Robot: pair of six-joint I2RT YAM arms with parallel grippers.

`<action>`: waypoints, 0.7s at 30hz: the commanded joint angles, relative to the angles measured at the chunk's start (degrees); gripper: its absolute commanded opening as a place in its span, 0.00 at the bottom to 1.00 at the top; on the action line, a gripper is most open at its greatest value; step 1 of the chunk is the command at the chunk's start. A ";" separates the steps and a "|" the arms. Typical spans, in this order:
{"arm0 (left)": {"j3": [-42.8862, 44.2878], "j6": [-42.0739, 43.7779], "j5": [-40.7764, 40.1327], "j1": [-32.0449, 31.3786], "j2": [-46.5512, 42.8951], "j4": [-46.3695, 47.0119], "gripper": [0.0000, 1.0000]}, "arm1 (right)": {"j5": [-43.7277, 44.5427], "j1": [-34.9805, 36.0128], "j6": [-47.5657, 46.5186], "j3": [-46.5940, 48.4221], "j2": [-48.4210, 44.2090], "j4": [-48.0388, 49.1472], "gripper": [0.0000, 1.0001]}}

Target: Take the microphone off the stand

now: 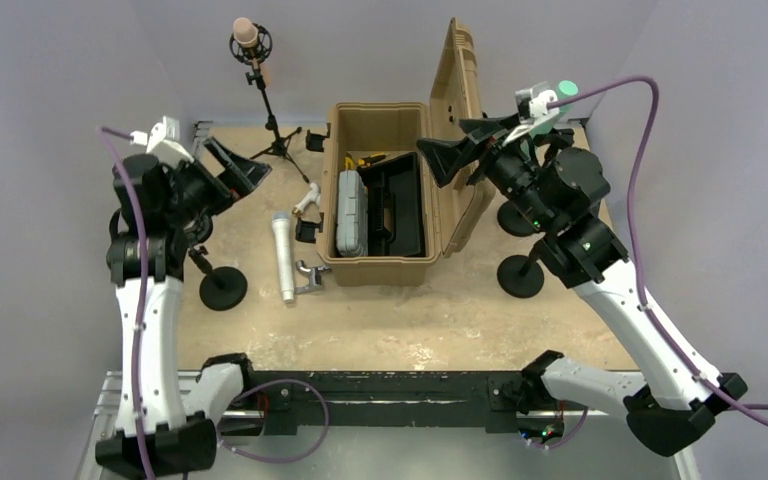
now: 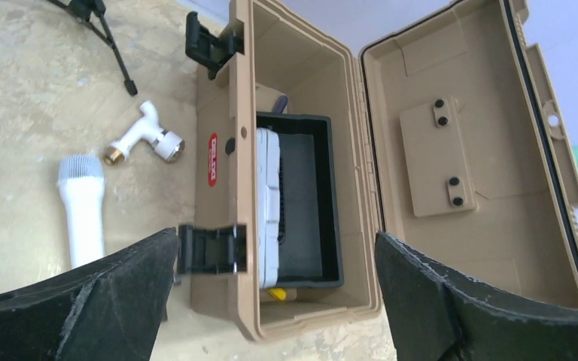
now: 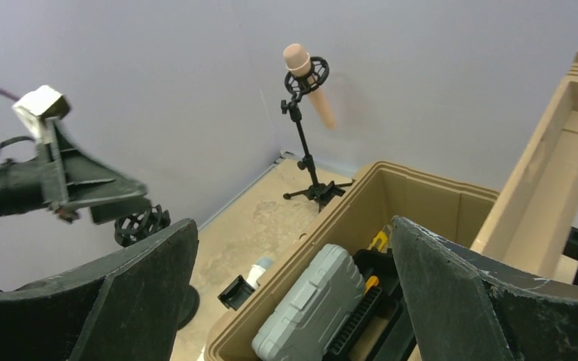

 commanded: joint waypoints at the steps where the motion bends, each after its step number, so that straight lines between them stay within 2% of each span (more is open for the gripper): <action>1: 6.64 3.04 1.79 -1.29 9.14 7.63 0.99 | 3.73 0.22 -0.65 -1.54 -4.21 2.51 0.99; 6: 17.42 5.96 -5.79 -1.76 21.73 5.68 0.98 | 5.66 0.23 -0.93 -4.71 -9.78 6.87 0.99; 10: 27.26 6.16 -7.20 -1.52 32.88 7.70 0.98 | 7.89 0.23 -2.55 -5.68 -12.83 7.61 0.99; 14: 28.44 8.07 -14.21 -2.75 38.43 23.51 0.92 | 10.67 0.22 -4.71 -5.96 -14.85 7.13 0.99; 17: 30.42 17.72 -20.31 -4.91 42.48 35.03 0.90 | 11.38 0.16 -4.87 -6.09 -16.08 6.15 0.99; 21: 43.52 21.14 -25.30 -5.32 52.46 31.88 0.89 | 10.41 0.19 -4.91 -6.63 -16.84 5.35 0.99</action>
